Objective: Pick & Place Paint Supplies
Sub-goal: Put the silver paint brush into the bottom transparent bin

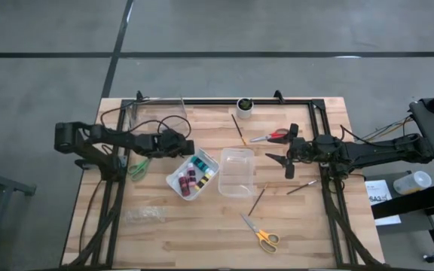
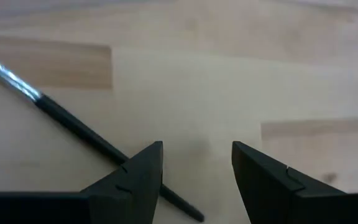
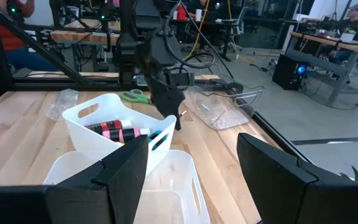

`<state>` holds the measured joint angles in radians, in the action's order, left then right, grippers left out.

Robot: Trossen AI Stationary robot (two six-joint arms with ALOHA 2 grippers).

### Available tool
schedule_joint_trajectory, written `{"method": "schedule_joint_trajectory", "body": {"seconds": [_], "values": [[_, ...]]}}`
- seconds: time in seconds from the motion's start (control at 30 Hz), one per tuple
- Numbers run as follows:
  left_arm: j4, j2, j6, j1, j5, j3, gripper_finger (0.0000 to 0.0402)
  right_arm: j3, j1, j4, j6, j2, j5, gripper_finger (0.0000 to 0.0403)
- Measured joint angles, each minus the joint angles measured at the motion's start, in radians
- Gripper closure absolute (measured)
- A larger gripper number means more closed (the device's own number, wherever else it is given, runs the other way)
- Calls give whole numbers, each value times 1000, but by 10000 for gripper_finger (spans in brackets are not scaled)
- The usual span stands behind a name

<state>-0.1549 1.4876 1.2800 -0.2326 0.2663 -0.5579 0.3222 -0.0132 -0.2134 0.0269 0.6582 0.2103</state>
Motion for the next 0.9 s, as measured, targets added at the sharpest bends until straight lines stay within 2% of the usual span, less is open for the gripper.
{"method": "schedule_joint_trajectory", "body": {"seconds": [0.17, 0.3, 0.63, 0.77, 0.9], "values": [[-14, -18, -27, 20, -13, 0, 206, 0, 0, 0, 0, 0, 0, 159], [-85, -61, -51, 21, -37, 0, 206, 0, 0, 0, 0, 0, 0, 159], [-243, -229, -207, 28, -202, 1, 206, 0, 0, 0, 0, 0, 0, 159], [-244, -269, -261, 72, -244, 1, 206, 0, 0, 0, 0, 0, 0, 159], [-249, -265, -257, 138, -241, 1, 206, 0, 0, 0, 0, 0, 0, 159]]}}
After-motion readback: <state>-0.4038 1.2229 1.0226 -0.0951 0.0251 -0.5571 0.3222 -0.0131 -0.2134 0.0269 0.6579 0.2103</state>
